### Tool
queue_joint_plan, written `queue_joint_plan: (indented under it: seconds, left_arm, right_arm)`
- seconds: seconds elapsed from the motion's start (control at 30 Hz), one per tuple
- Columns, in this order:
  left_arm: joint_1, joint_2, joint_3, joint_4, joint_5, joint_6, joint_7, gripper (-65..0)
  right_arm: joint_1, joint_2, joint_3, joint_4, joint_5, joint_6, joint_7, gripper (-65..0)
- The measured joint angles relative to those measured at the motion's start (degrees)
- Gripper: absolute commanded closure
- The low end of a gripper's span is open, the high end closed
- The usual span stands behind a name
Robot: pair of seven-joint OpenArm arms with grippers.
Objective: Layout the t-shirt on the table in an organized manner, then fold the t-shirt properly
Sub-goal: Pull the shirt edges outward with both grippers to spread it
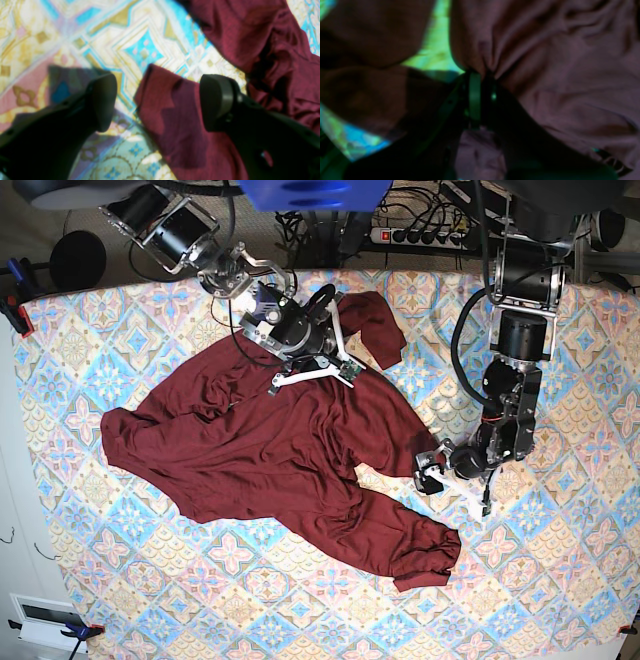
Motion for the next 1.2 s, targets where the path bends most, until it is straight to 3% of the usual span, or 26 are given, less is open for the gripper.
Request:
queue_joint_plan:
  seconds: [0.07, 0.17, 0.33, 0.63, 0.87, 1.1, 1.2]
  left_arm:
    - [-0.26, 1.03, 0.66, -0.50, 1.62, -0.09, 0.04, -29.5]
    - [-0.24, 2.34, 2.51, -0.61, 2.64, -2.54, 0.31, 0.0]
    - [-1.49, 1.84, 1.55, -0.63, 4.79, -2.64, -0.02, 0.0]
    - [-4.09, -7.54, -6.64, -0.68, 5.16, -2.23, -0.72, 0.0]
    - [-4.90, -12.00, -8.96, -0.68, 4.90, -2.60, -0.44, 0.0]
    - [-5.55, -19.10, -11.21, -4.46, 4.85, -2.84, -4.87, 0.0]
    - [-5.35, -21.11, -12.85, -9.07, 4.85, -2.64, -7.30, 0.0]
  right_arm:
    - [-0.35, 0.02, -0.13, 0.00, 0.24, 0.26, -0.04, -0.7]
    - [-0.42, -0.04, -0.11, 0.00, 0.20, 0.22, 0.07, -0.7]
    - [-0.46, 0.00, -0.07, 0.00, 0.20, 0.24, 1.77, -1.5]
    - [-0.61, 0.22, 3.63, 0.48, 0.15, 0.22, 2.08, -20.1]
    - [0.24, 0.00, 5.99, 1.18, 0.37, 0.26, 1.77, -20.6]
    - [0.76, 0.35, 13.09, 1.20, 0.17, 0.24, 1.73, -20.6]
    - [2.19, 1.99, 14.62, 1.20, 0.39, 0.31, 1.95, -20.6]
